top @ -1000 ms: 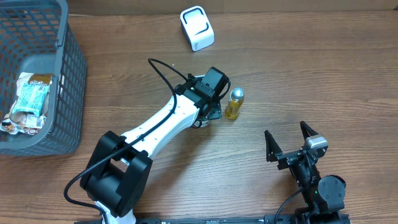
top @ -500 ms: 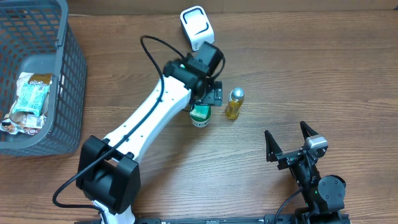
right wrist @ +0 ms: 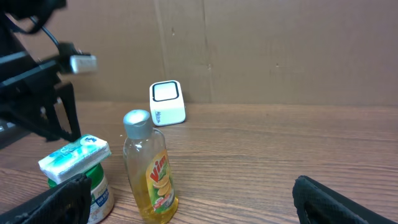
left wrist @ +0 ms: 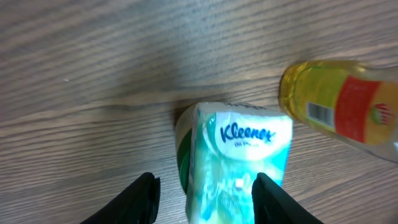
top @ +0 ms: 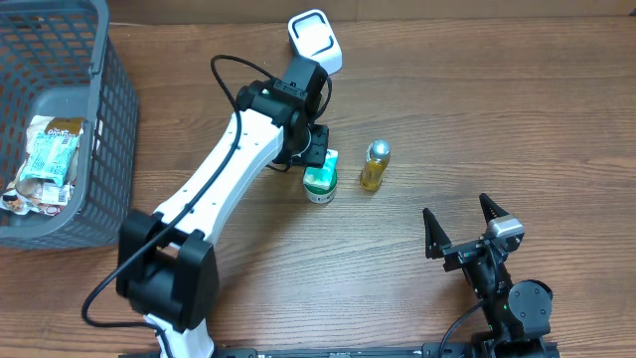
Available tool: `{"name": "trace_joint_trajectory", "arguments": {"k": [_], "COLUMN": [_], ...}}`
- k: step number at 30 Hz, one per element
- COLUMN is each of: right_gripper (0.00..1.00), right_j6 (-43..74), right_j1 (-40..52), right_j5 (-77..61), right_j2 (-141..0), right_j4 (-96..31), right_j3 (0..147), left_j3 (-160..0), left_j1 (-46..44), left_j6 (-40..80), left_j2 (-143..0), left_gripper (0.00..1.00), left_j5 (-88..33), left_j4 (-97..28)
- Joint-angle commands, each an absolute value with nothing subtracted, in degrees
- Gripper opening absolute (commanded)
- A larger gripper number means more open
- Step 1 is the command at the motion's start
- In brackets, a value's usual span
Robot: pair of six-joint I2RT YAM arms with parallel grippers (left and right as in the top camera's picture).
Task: Scan the item barcode
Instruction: 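Lower the green-capped tub onto the table left of the soap bottle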
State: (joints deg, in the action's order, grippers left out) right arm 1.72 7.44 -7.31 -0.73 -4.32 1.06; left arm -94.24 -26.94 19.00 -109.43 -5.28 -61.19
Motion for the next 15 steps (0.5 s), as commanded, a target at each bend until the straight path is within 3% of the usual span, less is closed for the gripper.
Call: {"name": "trace_joint_trajectory", "arguments": {"k": [1,5,9,15], "right_gripper": [1.00,1.00,1.00,1.00], "right_j6": [1.6,1.6,1.6,1.6], "right_j1": [7.3,7.3,7.3,7.3], "right_j5": [-7.6,-7.6,-7.6,-7.6], "right_j2": [-0.2,-0.2,-0.2,-0.2], "right_j4": [-4.1,-4.0,-4.0,-4.1], "right_j3": [0.4,0.4,0.4,0.4], "left_j3": [-94.5,-94.5,-94.6,-95.1], "left_j1": [-26.9,-26.9,-26.5,-25.1], "left_j6": [17.3,17.3,17.3,17.1], "left_j2": [-113.7,-117.0,-117.5,-114.7], "left_gripper": [0.45,0.37,0.16,0.08], "left_j5": [-7.4,-9.0,-8.8,-8.8], "left_j4": [-61.3,-61.3,-61.5,-61.5]}}
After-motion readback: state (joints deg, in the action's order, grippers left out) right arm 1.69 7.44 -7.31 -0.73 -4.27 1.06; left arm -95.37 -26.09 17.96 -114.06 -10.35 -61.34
